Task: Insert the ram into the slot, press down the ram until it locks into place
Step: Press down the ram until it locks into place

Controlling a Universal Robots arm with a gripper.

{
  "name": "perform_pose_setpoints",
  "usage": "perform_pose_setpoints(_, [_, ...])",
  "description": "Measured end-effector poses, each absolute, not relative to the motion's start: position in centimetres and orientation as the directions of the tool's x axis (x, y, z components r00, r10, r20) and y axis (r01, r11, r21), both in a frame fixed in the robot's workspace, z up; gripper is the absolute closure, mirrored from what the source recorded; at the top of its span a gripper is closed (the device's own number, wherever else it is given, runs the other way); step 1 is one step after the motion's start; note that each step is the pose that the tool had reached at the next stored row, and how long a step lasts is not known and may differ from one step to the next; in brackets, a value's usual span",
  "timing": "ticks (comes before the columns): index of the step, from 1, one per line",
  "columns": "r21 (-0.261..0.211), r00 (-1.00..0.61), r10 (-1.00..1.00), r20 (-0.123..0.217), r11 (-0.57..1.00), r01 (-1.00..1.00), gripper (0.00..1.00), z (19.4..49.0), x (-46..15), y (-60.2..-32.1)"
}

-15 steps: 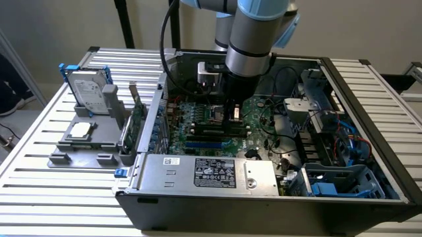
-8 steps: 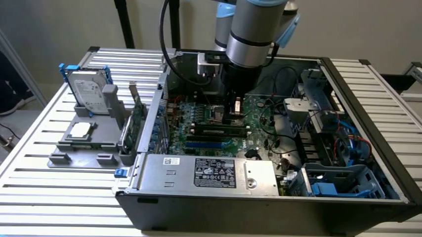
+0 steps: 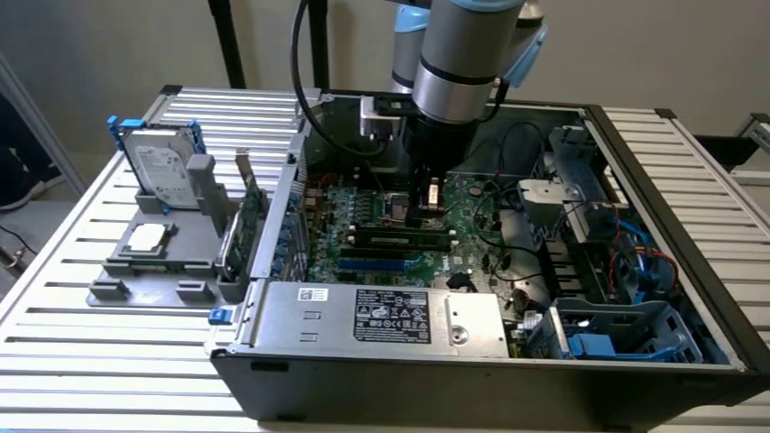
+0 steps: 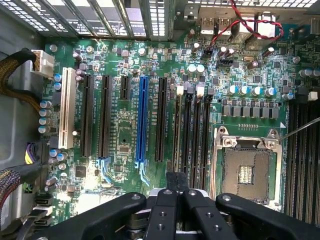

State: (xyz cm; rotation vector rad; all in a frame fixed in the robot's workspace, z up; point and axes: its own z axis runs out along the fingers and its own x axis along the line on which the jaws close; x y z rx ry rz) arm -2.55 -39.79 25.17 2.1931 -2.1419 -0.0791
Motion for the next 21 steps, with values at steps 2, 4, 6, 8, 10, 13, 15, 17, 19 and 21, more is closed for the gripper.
perform_pose_setpoints(2, [0.090, 0.024, -1.000, 0.016, -0.023, -0.996, 0.89, 25.2, -2.5, -39.8])
perform_pose_setpoints(4, [0.090, 0.024, -1.000, 0.016, -0.023, -0.996, 0.89, 25.2, -2.5, -39.8])
perform_pose_setpoints(6, [0.090, 0.024, -1.000, 0.016, -0.023, -0.996, 0.89, 25.2, -2.5, -39.8])
perform_pose_setpoints(8, [0.089, 0.024, -1.000, 0.016, -0.023, -0.996, 0.89, 25.1, -2.6, -39.8])
perform_pose_setpoints(10, [0.086, 0.024, -1.000, 0.016, -0.023, -0.996, 0.89, 25.0, -2.8, -39.7])
perform_pose_setpoints(13, [0.077, 0.024, -1.000, 0.016, -0.023, -0.997, 0.89, 24.6, -3.2, -39.6])
perform_pose_setpoints(15, [0.072, 0.024, -1.000, 0.016, -0.023, -0.997, 0.89, 24.4, -3.3, -39.5])
perform_pose_setpoints(17, [0.066, 0.024, -1.000, 0.016, -0.023, -0.998, 0.89, 24.1, -3.3, -39.4])
perform_pose_setpoints(19, [0.060, 0.024, -1.000, 0.016, -0.023, -0.998, 0.89, 23.9, -3.3, -39.4])
perform_pose_setpoints(21, [0.056, 0.024, -1.000, 0.016, -0.023, -0.998, 0.89, 23.6, -3.4, -39.4])
